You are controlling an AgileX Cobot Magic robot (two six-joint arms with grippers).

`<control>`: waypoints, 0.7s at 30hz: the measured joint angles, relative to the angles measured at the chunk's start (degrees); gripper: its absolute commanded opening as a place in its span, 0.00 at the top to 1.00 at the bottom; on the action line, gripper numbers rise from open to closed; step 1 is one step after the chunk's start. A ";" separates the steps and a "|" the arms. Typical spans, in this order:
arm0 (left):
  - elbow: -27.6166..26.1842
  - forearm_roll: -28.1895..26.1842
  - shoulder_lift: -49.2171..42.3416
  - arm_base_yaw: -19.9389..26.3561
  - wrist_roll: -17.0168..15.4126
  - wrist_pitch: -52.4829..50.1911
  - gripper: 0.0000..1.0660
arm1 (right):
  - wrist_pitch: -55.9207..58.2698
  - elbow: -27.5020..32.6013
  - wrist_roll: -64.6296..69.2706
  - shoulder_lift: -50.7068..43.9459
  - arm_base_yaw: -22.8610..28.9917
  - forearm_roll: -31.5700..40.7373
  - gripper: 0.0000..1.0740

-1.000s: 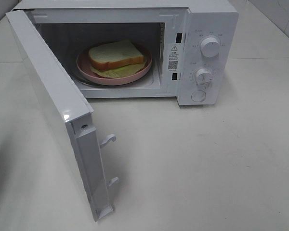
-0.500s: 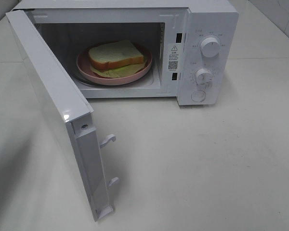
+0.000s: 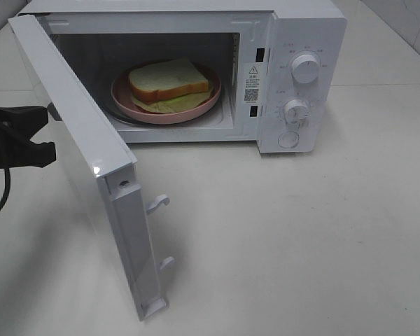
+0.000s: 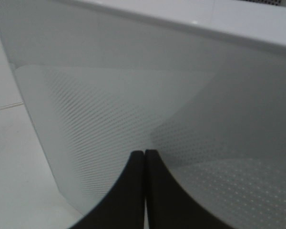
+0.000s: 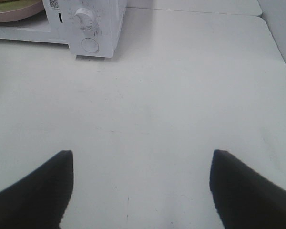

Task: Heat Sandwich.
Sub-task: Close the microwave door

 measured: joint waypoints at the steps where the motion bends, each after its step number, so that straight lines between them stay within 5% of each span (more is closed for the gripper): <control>1: -0.46 -2.06 1.32 -1.43 -0.06 -0.46 1.00 | 0.00 0.00 0.00 0.00 0.00 0.00 0.29; 21: -12.61 -14.78 11.69 -16.39 4.93 -1.55 1.00 | 0.00 0.00 0.00 0.00 0.00 0.00 0.29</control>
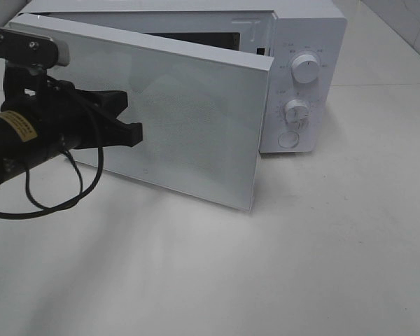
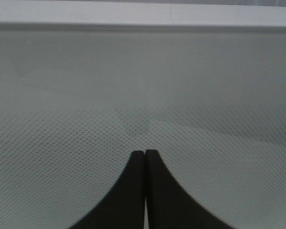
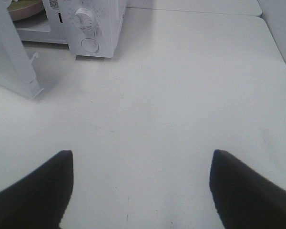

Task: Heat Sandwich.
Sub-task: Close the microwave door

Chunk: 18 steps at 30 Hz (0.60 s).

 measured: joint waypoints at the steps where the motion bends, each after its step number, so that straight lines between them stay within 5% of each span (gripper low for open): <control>1: 0.00 0.00 0.00 0.00 0.00 0.00 1.00 | 0.00 0.00 0.00 0.00 0.00 0.00 0.29; 18: -16.27 -2.86 10.54 -5.96 1.43 4.70 1.00 | 0.00 0.00 0.00 0.00 0.00 0.00 0.29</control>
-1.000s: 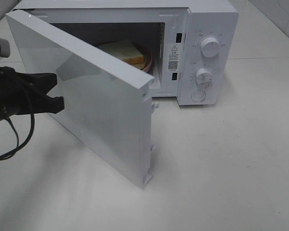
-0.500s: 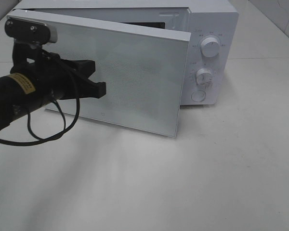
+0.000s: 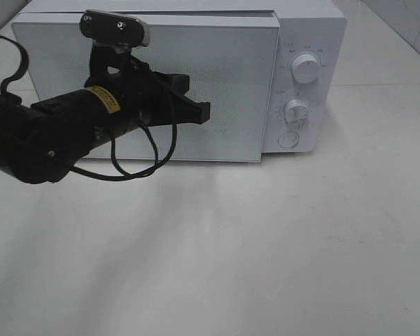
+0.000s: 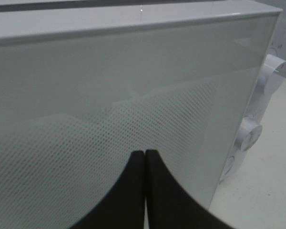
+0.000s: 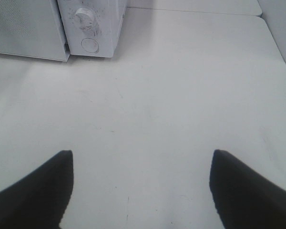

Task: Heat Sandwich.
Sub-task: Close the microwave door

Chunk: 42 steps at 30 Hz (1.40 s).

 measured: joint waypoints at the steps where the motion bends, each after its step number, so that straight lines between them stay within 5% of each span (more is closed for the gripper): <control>1: 0.00 0.00 0.00 0.00 0.00 0.00 1.00 | 0.00 0.00 0.00 0.00 0.00 0.00 0.29; 5: -6.88 -1.43 3.95 -0.80 0.00 2.58 1.00 | 0.00 0.00 0.00 0.00 0.00 0.00 0.29; 19: -18.39 0.57 10.37 -2.01 0.00 10.03 1.00 | 0.00 0.00 0.00 0.00 0.00 0.00 0.29; 42: -24.87 1.38 13.92 -2.29 0.00 14.32 1.00 | 0.00 0.00 0.00 0.00 0.00 0.00 0.29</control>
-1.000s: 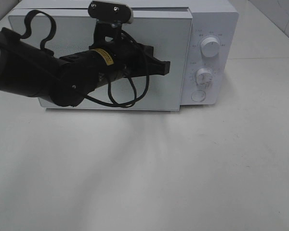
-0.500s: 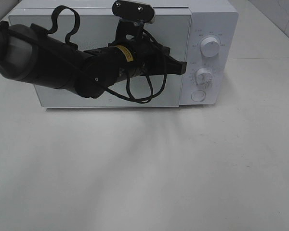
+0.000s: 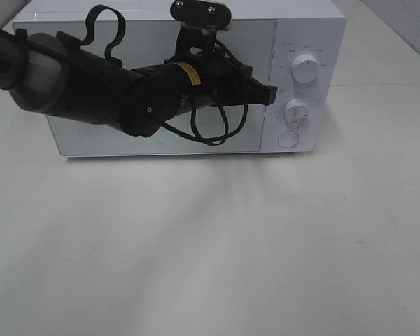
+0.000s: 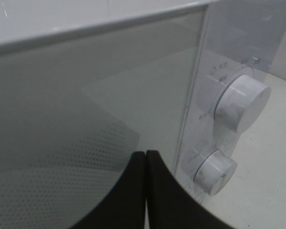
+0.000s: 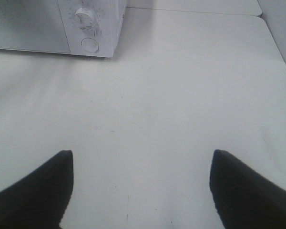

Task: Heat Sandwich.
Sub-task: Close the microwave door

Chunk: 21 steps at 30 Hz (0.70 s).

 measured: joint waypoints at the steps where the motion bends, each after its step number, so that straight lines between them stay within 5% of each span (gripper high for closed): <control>1: 0.00 0.00 0.00 0.00 0.00 0.00 1.00 | 0.00 0.00 0.00 0.00 0.00 0.00 0.29; 15: 0.00 -0.34 -0.40 -0.17 0.00 1.09 1.00 | 0.00 0.00 0.00 0.00 0.00 0.00 0.29; 21: 4.41 -3.27 -2.29 -0.23 0.00 -0.63 1.00 | 0.00 0.00 0.00 0.00 0.00 0.00 0.29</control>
